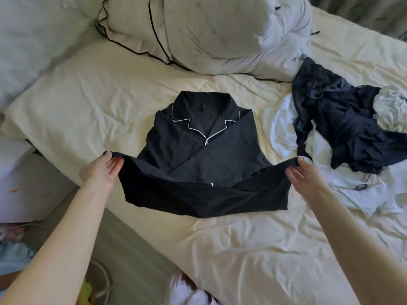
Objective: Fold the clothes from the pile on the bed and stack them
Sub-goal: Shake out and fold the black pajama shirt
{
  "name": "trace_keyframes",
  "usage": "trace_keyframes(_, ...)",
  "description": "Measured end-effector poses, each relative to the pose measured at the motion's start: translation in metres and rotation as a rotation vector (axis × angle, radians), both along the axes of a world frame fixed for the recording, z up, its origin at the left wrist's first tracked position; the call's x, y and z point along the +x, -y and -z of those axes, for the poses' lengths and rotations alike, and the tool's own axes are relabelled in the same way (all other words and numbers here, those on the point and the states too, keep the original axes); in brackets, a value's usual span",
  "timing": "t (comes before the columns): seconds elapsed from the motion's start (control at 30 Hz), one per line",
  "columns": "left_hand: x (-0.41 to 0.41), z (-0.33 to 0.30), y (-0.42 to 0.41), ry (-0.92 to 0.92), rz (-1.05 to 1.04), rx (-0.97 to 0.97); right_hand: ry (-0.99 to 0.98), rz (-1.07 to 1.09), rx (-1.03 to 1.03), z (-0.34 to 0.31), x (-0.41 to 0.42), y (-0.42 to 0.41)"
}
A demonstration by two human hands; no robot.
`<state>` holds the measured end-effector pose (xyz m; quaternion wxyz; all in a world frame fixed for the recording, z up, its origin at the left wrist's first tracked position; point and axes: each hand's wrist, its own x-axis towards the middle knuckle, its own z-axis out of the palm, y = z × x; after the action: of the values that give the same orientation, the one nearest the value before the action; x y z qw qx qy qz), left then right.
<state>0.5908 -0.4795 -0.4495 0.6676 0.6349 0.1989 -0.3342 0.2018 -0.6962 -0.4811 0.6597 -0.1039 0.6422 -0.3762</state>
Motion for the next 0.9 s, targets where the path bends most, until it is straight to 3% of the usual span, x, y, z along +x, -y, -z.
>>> trace_keyframes(0.43, 0.103, 0.041, 0.144, 0.032, -0.187, -0.01, 0.111, 0.18, -0.065, 0.041, 0.08, 0.161)
trace_keyframes(0.9, 0.15, 0.077, 0.256, 0.087, -0.106, -0.112, 0.174, 0.265, -0.111, 0.072, 0.133, 0.254)
